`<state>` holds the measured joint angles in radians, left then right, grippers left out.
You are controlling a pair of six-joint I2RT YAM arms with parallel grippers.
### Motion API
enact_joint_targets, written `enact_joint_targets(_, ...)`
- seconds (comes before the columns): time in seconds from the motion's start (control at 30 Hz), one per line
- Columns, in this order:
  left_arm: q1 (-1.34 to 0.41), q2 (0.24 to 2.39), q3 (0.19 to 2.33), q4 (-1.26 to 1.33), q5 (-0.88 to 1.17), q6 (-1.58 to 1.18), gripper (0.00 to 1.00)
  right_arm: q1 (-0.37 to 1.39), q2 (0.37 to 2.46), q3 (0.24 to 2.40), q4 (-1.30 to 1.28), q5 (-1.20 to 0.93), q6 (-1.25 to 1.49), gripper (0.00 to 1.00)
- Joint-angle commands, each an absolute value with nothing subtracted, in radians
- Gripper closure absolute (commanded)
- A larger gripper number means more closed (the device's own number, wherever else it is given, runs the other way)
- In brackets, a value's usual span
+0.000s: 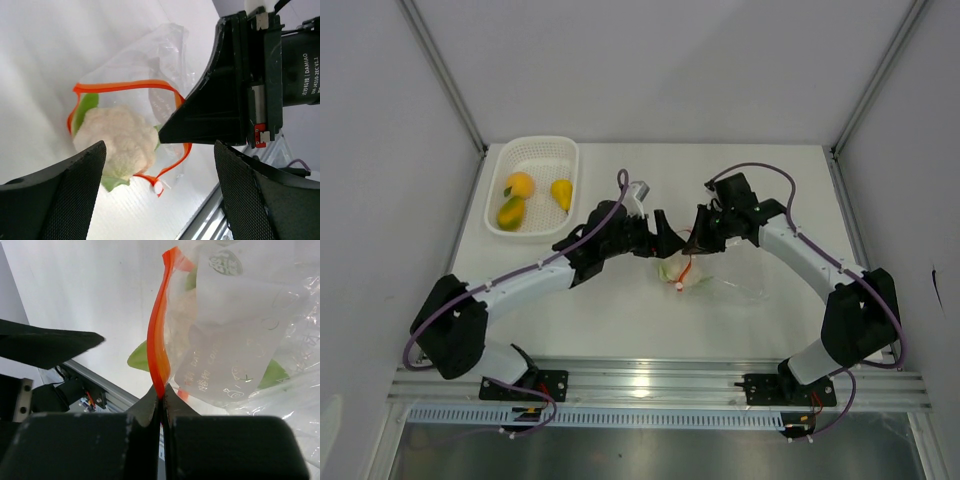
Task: Place the food in the zip-top bag and seal the zipper
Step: Place the fake vegetable in the zipper food storage bag.
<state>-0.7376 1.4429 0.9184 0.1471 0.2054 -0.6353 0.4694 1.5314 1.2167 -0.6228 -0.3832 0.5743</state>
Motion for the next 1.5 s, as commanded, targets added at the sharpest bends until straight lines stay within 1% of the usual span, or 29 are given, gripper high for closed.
enact_joint_targets(0.0,-0.73,1.338,0.953,0.031,0.069,-0.609,0.11,0.471,1.502,1.215,-0.609,-0.4,0.566,1.0)
enact_joint_targets(0.03,-0.727,1.321,0.924,0.014,0.011,-0.617,0.11,0.471,1.502,1.216,-0.612,-0.399,0.565,1.0)
enact_joint_targets(0.07,-0.72,1.307,0.914,0.008,0.005,-0.624,0.12,0.471,1.496,1.218,-0.612,-0.396,0.565,1.0)
enact_joint_targets(0.13,-0.713,1.278,0.868,-0.035,-0.058,-0.653,0.24,0.469,1.494,1.218,-0.615,-0.384,0.561,1.0)
enact_joint_targets(0.17,-0.706,1.276,0.848,-0.04,-0.061,-0.661,0.33,0.469,1.496,1.219,-0.614,-0.382,0.563,1.0)
enact_joint_targets(0.2,-0.706,1.276,0.841,-0.051,-0.066,-0.679,0.58,0.469,1.497,1.218,-0.614,-0.383,0.561,1.0)
enact_joint_targets(0.27,-0.704,1.284,0.8,-0.057,-0.064,-0.69,0.8,0.472,1.5,1.218,-0.614,-0.385,0.563,1.0)
enact_joint_targets(0.3,-0.706,1.285,0.792,-0.057,-0.064,-0.704,0.98,0.472,1.502,1.218,-0.614,-0.385,0.563,1.0)
enact_joint_targets(0.33,-0.704,1.287,0.778,-0.054,-0.058,-0.707,1.0,0.472,1.502,1.219,-0.618,-0.384,0.563,1.0)
enact_joint_targets(0.5,-0.71,1.338,0.743,-0.064,-0.014,-0.727,0.99,0.472,1.499,1.215,-0.618,-0.373,0.56,1.0)
enact_joint_targets(0.57,-0.724,1.379,0.73,-0.029,0.0,-0.744,0.99,0.474,1.502,1.213,-0.614,-0.377,0.564,1.0)
enact_joint_targets(0.67,-0.753,1.463,0.747,0.041,0.083,-0.767,1.0,0.476,1.508,1.206,-0.6,-0.385,0.574,1.0)
enact_joint_targets(0.73,-0.781,1.527,0.823,0.044,0.116,-0.77,0.99,0.479,1.514,1.203,-0.592,-0.393,0.578,1.0)
enact_joint_targets(0.77,-0.788,1.595,0.848,0.038,0.132,-0.778,0.99,0.48,1.516,1.203,-0.589,-0.397,0.581,1.0)
enact_joint_targets(0.9,-0.816,1.71,1.014,0.09,0.242,-0.828,0.99,0.486,1.517,1.201,-0.577,-0.417,0.594,1.0)
enact_joint_targets(0.93,-0.828,1.718,1.081,0.087,0.245,-0.83,1.0,0.488,1.519,1.204,-0.577,-0.417,0.595,1.0)
enact_joint_targets(1.07,-0.842,1.721,1.127,0.107,0.252,-0.833,0.99,0.485,1.517,1.2,-0.583,-0.413,0.595,1.0)
enact_joint_targets(1.47,-0.839,1.759,1.089,0.098,0.25,-0.796,0.99,0.474,1.525,1.193,-0.584,-0.414,0.583,1.0)
